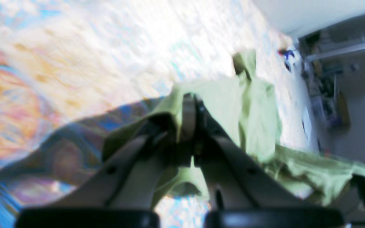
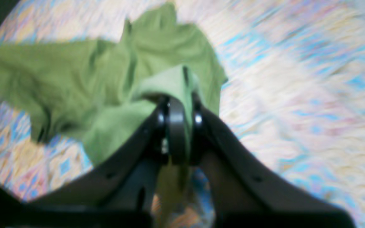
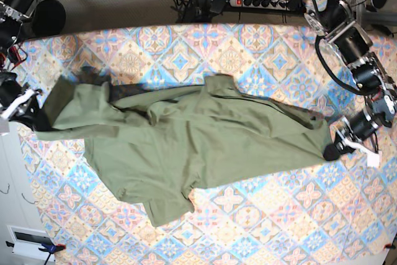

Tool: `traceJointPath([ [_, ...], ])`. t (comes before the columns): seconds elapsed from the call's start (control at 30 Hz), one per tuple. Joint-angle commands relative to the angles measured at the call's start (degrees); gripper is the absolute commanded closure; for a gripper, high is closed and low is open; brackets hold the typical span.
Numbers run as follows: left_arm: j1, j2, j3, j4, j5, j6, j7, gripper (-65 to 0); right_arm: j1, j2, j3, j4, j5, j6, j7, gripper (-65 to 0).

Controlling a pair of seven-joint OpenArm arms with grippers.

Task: Layout the t-shirt on the table in an organized manner, then fold the t-shirt properly
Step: 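Pull the sleeve with the left gripper away from the right gripper, then release the sleeve and move the left gripper over the t-shirt collar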

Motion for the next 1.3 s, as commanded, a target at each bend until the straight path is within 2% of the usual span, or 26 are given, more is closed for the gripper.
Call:
traceJointPath([
  [0.0,-1.8,-2.2,0.4,-1.9,-1.4,-0.2,-3.0,0.0,0.6,0.9,-0.8,1.1,1.4,0.1,1.5,-0.7],
  [0.1,-4.2,-4.6,1.7,-8.5,-1.2,-0.2,-8.4,0.0,0.6,-0.1,-3.1,2.1,1.4,0.1,1.5,-0.7],
  [0.3,-7.1,-7.7,10.7,-18.0,-1.2,0.2,-22.8,0.0,0.6,-0.7,-3.9,2.7,1.4,0.1,1.5,-0.7],
  [0.33,-7.2,-8.0,11.8,-19.0,-1.2,0.2,-25.0,-2.2,0.6,-0.7,-3.8,2.7,1.4,0.1,1.5,-0.7],
  [0.4,-7.2,-8.0,12.5,-19.4,-1.1,1.0,-27.4,-9.4,0.6,-0.7,-3.6,2.7,1.4,0.1,1.5,-0.7],
  [0.47,-7.2,-8.1,12.3,-19.4,-0.7,5.0,-27.9,-22.4,0.5,-0.7,-2.1,2.7,1.4,0.1,1.5,-0.7],
  [0.53,-6.8,-8.1,12.3,-19.4,-0.8,6.8,-27.9,-34.2,0.1,-0.7,-1.1,2.7,1.4,0.1,0.3,-0.7],
  [0.63,-6.4,-8.1,12.2,-19.4,-1.1,6.8,-27.8,-42.3,0.0,-0.7,0.5,2.7,1.4,0.1,-2.8,-0.7],
  [0.73,-3.5,-8.0,11.4,-16.6,-2.8,6.8,-26.8,-41.9,0.0,-1.5,1.0,2.8,1.2,0.1,-3.9,-0.7],
  [0.87,6.1,-7.0,9.0,-3.4,-9.1,6.7,-15.8,-37.0,0.0,-1.5,1.0,2.8,1.2,0.1,-3.9,-0.7],
  [0.97,15.0,-2.8,9.0,11.8,-11.5,6.7,-9.9,-31.9,0.0,-1.5,1.0,2.8,1.2,0.1,-3.9,-0.7],
  [1.07,22.7,0.3,9.9,23.3,-11.6,6.7,-8.3,-28.7,0.0,-1.5,0.9,2.8,1.2,0.1,-3.9,-0.7],
  [1.2,28.0,3.2,17.6,34.0,-11.2,6.7,-8.1,-28.2,0.0,-1.5,0.8,2.6,1.2,0.1,-3.8,-0.7],
  [1.27,28.9,4.1,21.6,37.4,-8.5,6.7,-8.3,-28.2,-0.1,-1.5,0.8,2.8,1.2,0.1,-4.0,-0.7],
])
